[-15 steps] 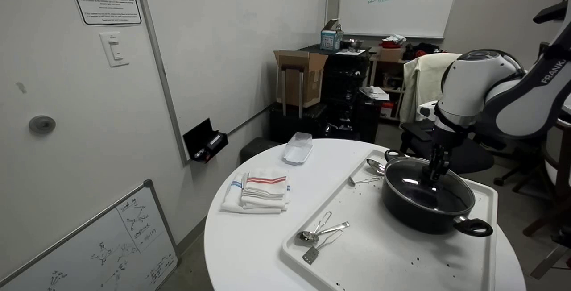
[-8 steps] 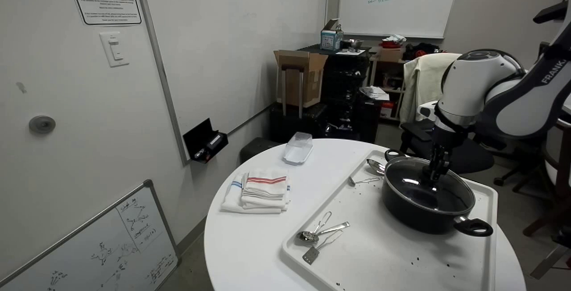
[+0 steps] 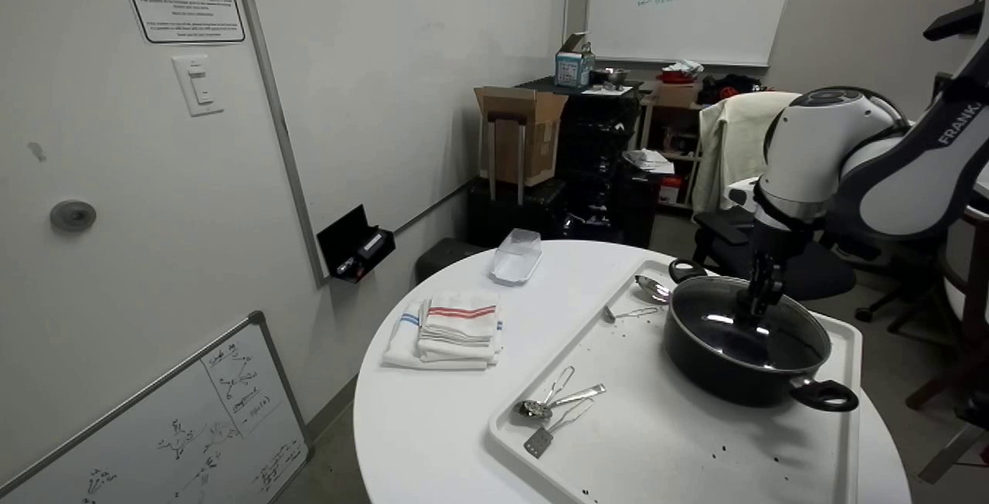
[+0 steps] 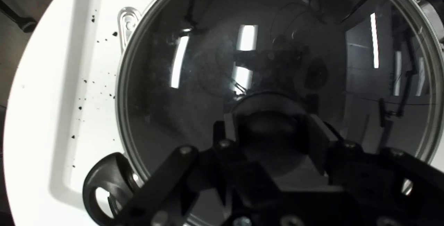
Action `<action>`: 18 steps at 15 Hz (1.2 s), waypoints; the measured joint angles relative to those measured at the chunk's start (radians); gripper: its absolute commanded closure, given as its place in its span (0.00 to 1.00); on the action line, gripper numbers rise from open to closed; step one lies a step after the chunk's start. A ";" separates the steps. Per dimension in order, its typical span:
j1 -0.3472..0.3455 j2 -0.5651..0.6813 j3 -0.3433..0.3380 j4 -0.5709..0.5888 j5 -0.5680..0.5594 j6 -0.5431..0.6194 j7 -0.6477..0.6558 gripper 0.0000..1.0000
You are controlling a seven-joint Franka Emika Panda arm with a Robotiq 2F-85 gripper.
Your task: Put the glass lid on the black pot.
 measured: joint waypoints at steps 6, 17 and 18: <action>0.000 -0.001 0.000 0.004 0.001 -0.016 0.000 0.12; -0.003 -0.096 0.016 -0.036 0.007 -0.022 -0.001 0.00; -0.004 -0.110 0.021 -0.044 0.011 -0.027 -0.001 0.00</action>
